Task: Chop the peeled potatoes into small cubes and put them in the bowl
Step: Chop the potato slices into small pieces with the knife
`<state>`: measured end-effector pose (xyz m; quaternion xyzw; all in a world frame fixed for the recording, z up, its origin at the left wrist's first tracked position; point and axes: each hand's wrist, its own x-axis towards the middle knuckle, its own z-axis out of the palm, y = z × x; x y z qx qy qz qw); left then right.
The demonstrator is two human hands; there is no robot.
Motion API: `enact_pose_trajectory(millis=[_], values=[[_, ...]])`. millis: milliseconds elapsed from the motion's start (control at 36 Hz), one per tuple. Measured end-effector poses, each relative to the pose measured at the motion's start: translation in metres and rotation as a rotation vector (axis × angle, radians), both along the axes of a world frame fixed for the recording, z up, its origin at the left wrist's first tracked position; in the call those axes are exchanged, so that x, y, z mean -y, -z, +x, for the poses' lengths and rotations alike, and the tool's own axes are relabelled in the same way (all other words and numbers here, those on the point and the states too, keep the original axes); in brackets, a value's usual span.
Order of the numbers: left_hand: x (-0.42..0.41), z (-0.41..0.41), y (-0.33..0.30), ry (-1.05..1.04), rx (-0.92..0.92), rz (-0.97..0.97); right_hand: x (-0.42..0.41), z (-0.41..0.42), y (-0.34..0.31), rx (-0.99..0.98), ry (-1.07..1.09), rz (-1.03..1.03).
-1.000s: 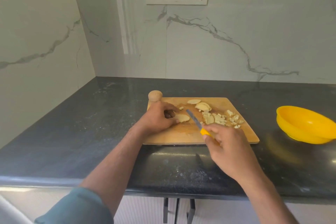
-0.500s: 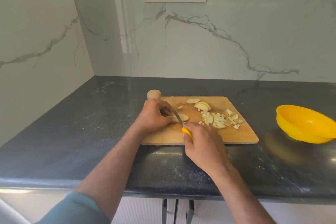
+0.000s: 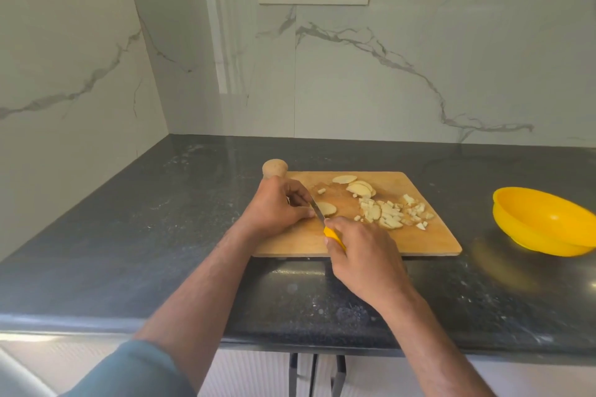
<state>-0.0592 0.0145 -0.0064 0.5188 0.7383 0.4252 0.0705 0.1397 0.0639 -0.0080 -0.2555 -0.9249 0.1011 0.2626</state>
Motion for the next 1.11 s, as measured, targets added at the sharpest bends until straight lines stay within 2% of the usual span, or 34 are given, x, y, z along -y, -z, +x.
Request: enact_pose_trajectory(millis=[139,417,694,972,1111], values=[[0.001,0.001,-0.002,0.022,0.013,-0.011,-0.005,0.000,-0.004,-0.011,0.007,-0.109],[0.000,0.001,0.000,0.040,0.015,-0.001,-0.001,-0.009,-0.010,0.050,0.028,-0.006],[0.000,-0.002,0.001,0.033,0.014,-0.020,0.006,0.008,-0.010,0.070,-0.003,-0.009],[0.000,-0.003,0.002,0.021,0.020,-0.021,0.001,0.045,-0.012,0.034,-0.037,-0.159],[-0.001,-0.003,0.004,0.026,0.007,-0.008,-0.017,0.052,-0.014,-0.132,-0.009,-0.298]])
